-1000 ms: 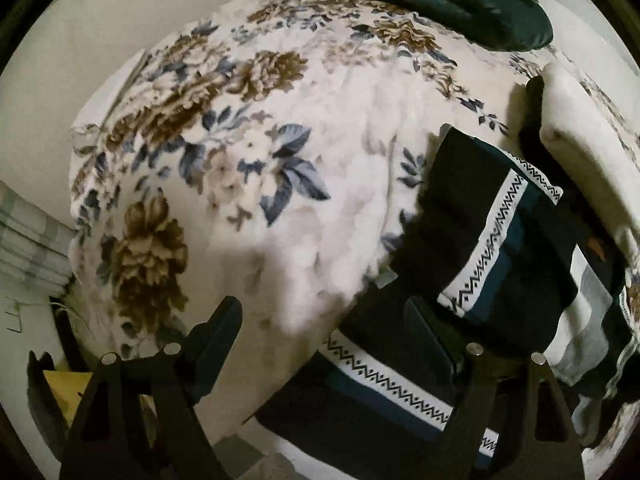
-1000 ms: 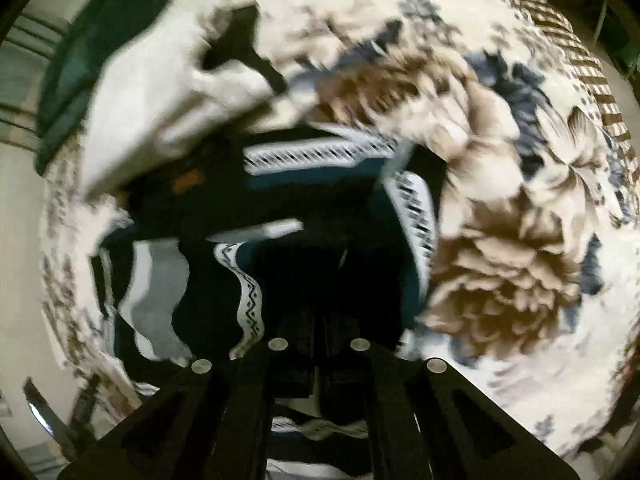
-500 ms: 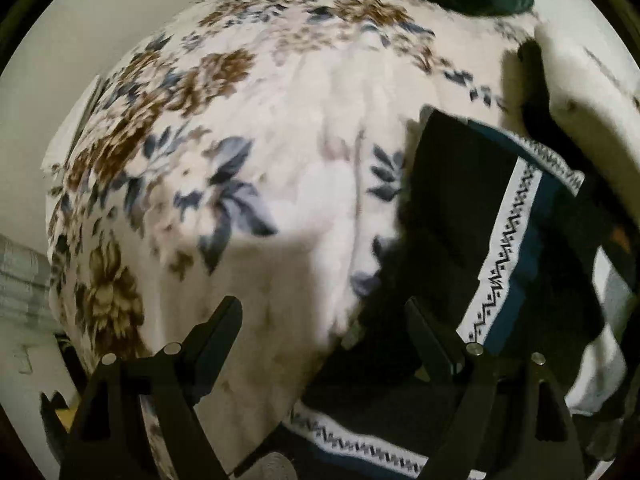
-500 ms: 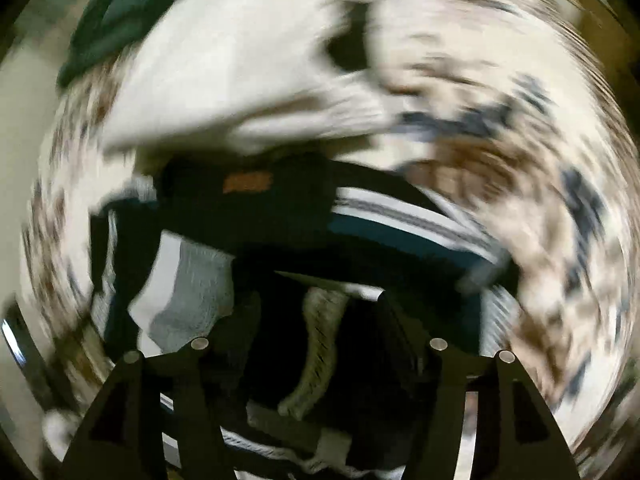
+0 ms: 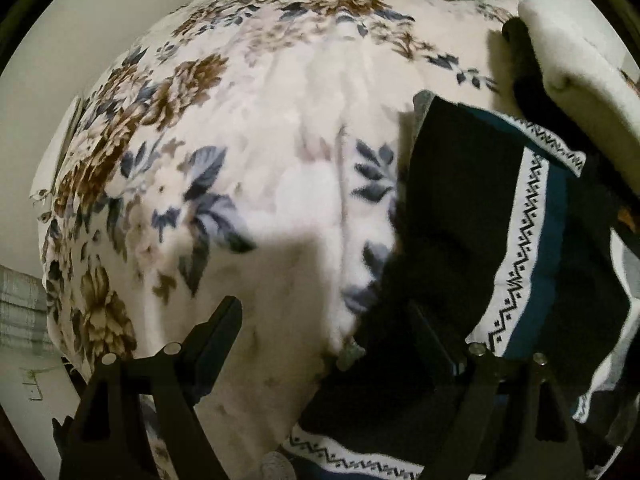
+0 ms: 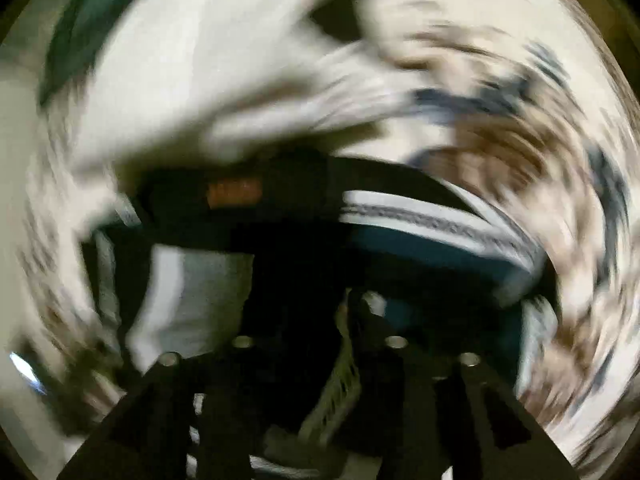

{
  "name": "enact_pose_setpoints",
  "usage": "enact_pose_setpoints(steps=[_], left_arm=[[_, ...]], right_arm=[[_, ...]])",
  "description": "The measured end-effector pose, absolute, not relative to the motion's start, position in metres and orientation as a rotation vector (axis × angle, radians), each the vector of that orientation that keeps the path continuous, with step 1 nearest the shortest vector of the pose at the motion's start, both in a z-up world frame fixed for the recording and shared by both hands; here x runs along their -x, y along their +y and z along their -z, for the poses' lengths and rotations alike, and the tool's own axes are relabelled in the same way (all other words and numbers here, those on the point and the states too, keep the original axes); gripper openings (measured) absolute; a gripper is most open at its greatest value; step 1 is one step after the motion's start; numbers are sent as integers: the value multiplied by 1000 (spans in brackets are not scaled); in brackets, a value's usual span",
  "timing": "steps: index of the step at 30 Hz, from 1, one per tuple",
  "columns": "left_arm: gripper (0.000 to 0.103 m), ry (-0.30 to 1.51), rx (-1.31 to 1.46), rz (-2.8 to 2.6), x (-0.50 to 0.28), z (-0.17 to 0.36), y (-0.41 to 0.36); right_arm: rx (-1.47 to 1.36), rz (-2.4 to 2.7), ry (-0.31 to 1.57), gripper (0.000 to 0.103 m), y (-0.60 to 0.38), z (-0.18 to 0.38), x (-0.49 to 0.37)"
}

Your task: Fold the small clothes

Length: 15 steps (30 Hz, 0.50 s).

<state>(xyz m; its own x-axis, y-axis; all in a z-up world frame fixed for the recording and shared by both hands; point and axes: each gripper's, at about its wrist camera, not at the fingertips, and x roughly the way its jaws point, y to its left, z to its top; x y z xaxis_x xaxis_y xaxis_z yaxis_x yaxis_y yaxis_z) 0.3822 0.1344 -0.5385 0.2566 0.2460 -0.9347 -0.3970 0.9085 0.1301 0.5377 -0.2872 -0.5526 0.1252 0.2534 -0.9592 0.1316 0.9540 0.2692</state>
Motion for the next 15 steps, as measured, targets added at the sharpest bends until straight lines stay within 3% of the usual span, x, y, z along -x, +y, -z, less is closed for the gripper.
enact_pose_setpoints(steps=[2, 4, 11, 12, 13, 15], left_arm=[[84, 1224, 146, -441, -379, 533, 134], [84, 1222, 149, -437, -378, 532, 133], [84, 1246, 121, -418, -387, 543, 126], [84, 1246, 108, -415, -388, 543, 125], [84, 1247, 92, -412, -390, 544, 124], [84, 1251, 76, -404, -391, 543, 125]], right_arm=[[-436, -4, 1407, 37, -326, 533, -519], [-523, 62, 1400, 50, -357, 527, -498], [-733, 52, 1482, 51, -372, 575, -459], [-731, 54, 1483, 42, -369, 578, -456], [-725, 71, 1471, 10, -362, 578, -456], [-704, 109, 1444, 8, -355, 572, -451]])
